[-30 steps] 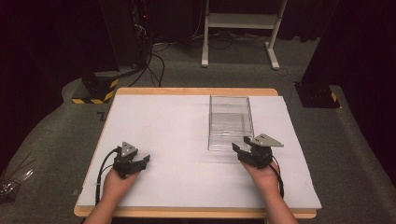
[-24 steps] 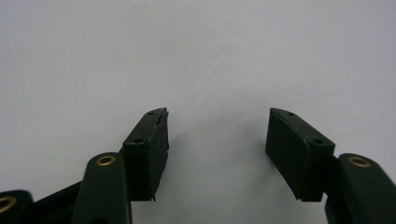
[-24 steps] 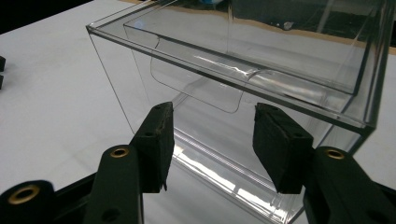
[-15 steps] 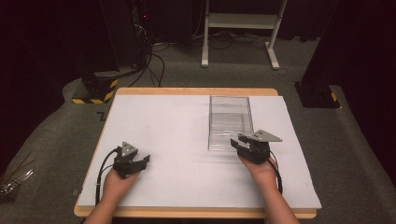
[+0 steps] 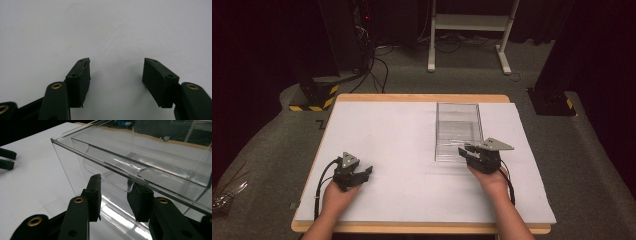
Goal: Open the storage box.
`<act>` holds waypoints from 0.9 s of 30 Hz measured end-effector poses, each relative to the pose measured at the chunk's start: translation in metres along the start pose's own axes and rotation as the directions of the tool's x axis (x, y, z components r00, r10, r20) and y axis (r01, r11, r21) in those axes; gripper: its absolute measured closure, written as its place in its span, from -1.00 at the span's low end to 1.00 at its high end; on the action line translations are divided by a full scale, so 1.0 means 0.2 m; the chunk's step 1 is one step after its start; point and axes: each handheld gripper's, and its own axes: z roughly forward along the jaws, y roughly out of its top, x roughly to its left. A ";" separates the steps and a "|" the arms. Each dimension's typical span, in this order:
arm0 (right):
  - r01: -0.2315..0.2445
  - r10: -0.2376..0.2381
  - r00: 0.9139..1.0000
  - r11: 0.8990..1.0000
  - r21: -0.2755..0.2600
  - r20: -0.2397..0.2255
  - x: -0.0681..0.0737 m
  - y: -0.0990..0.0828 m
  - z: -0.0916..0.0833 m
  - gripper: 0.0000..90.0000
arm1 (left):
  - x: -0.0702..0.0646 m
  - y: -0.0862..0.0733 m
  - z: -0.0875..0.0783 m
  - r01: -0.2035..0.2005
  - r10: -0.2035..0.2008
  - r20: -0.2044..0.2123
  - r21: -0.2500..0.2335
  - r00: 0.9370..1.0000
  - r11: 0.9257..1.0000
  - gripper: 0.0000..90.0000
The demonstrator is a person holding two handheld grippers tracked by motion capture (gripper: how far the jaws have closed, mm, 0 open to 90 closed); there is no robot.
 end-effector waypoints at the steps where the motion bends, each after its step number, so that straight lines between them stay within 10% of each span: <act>1: 0.002 -0.002 1.000 1.000 0.001 0.000 0.00 0.00 0.00 0.42 | 0.00 0.00 0.00 0.000 0.000 0.000 0.000 1.000 1.000 -0.13; 27: 0.011 -0.012 0.997 1.000 -0.014 -0.074 0.04 -0.10 -0.14 0.71 | 0.00 0.00 0.00 -0.004 0.004 -0.005 -0.003 1.000 1.000 -0.13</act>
